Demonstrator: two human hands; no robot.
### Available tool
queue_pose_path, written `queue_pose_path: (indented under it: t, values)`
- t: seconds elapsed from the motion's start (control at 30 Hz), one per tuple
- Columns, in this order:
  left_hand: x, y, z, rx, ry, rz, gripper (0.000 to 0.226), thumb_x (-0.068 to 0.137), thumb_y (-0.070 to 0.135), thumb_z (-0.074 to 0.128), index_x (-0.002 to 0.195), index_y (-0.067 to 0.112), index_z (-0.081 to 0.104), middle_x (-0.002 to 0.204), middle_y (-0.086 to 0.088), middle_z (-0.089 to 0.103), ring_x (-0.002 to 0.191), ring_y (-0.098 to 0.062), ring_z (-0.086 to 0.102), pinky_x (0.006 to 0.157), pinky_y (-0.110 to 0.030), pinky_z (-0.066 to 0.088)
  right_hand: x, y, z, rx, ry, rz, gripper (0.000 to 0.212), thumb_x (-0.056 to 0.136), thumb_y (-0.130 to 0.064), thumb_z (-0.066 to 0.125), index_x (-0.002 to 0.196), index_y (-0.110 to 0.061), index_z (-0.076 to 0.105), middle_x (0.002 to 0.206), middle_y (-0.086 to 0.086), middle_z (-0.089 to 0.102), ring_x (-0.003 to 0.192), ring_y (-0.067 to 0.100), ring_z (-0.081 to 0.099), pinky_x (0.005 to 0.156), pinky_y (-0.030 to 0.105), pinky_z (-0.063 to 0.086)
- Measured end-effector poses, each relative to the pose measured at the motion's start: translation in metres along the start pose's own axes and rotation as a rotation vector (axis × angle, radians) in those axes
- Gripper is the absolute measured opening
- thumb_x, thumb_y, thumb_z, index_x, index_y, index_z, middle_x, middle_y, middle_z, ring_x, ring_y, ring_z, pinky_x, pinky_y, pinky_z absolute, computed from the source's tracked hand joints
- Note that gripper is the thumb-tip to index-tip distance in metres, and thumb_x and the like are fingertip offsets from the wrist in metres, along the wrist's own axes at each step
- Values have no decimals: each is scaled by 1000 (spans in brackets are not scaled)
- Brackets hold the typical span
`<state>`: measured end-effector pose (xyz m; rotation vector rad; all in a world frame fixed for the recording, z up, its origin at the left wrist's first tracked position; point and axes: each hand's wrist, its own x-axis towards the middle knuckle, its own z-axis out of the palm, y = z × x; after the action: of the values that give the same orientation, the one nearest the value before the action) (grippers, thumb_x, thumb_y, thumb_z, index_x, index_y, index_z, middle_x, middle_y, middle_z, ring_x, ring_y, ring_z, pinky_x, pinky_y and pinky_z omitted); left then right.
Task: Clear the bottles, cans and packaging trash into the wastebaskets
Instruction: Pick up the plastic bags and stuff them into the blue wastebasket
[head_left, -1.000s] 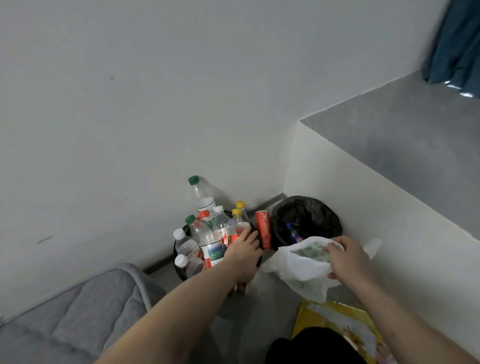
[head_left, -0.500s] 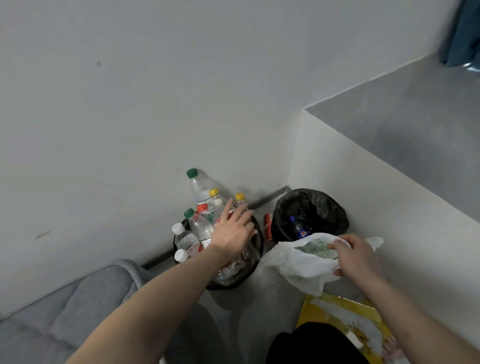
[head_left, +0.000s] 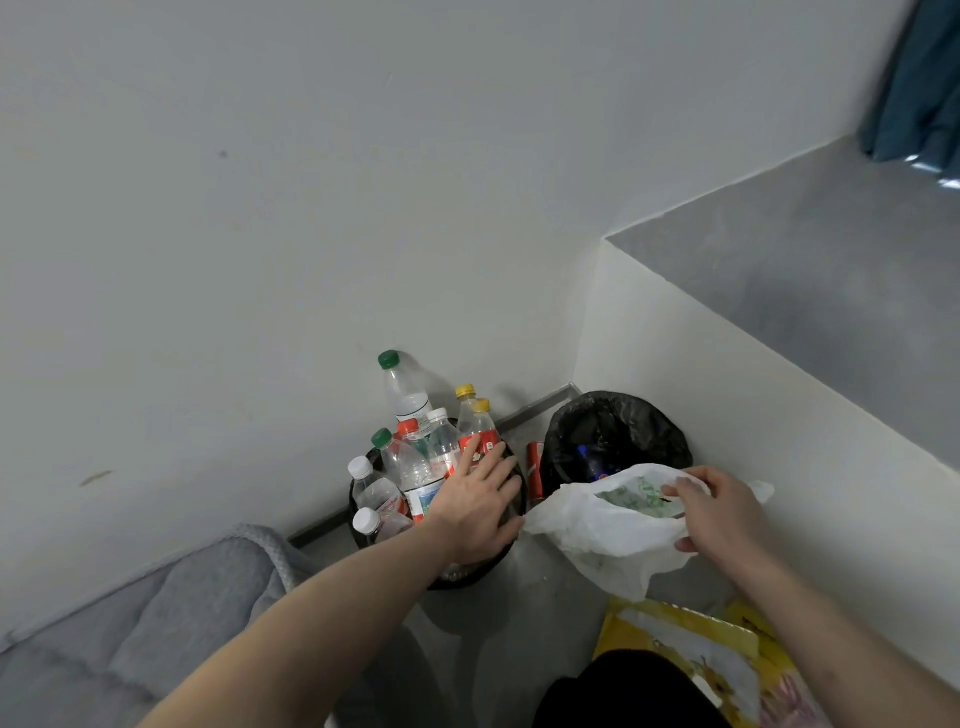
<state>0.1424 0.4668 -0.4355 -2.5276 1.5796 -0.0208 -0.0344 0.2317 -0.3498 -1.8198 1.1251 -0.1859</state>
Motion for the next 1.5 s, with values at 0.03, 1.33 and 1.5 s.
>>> queue_pose_path:
  t: [0.03,1.33,1.5]
  values:
    - [0,0,0,-4,-22,-6,69,97,62,27,146,18,47,161,-10,34,155,-33,12,122,-60,-4,0,-1,-4,10,10,-5,12,99,-28,54,93,-26,64,100,-8,72,69,22,71,66,42,64]
    - [139,143,98,-785,-349,-371,23,82,32,54,104,26,60,105,3,60,96,-19,59,84,-38,55,156,114,50,-714,-321,-165,20,92,-25,57,73,-28,51,89,-3,63,85,20,60,70,31,48]
    - [149,141,89,-1047,-274,-503,36,87,15,58,121,26,51,107,2,61,91,-15,63,71,-30,56,152,148,37,-626,-388,-65,23,92,-29,57,70,-24,53,82,-2,65,78,17,62,67,32,51]
